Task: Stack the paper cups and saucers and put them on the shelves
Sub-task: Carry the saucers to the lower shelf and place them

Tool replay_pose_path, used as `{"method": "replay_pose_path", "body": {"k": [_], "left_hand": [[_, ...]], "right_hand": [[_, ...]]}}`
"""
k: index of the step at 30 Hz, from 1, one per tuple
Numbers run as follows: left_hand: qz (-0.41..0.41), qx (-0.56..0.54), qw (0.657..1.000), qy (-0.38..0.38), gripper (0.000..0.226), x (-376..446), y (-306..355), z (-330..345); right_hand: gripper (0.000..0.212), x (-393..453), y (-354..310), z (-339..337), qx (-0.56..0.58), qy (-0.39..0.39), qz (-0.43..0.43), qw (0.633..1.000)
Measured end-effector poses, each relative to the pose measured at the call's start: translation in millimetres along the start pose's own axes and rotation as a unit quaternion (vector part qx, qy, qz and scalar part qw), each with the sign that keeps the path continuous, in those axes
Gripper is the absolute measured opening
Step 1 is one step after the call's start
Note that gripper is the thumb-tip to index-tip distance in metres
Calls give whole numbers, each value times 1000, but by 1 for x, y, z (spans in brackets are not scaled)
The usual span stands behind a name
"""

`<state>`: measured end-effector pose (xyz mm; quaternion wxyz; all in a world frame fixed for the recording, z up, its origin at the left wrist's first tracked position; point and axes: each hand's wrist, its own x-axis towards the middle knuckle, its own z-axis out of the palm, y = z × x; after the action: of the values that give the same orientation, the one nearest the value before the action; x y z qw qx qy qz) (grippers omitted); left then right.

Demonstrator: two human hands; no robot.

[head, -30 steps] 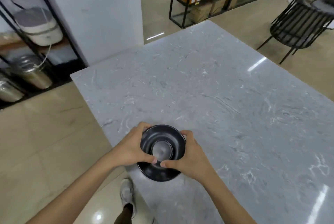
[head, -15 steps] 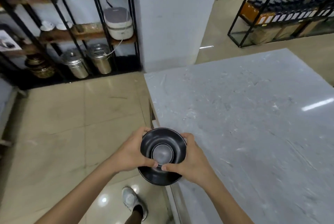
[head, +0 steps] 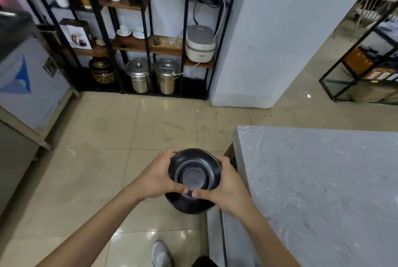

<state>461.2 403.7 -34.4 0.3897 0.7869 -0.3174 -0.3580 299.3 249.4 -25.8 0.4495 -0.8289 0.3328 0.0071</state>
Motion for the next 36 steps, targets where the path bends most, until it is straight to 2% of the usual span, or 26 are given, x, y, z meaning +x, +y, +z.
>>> {"method": "replay_pose_path", "body": {"k": [12, 28, 36], "left_hand": [[-37, -25, 994, 103, 97, 57, -39, -104], [-113, -23, 978, 173, 101, 241, -60, -238], [-132, -37, 970, 199, 100, 308, -79, -287]], "right_hand": [[110, 138, -80, 39, -40, -86, -49, 994], [104, 397, -167, 50, -73, -158, -85, 981], [108, 490, -205, 62, -115, -182, -94, 972]]}}
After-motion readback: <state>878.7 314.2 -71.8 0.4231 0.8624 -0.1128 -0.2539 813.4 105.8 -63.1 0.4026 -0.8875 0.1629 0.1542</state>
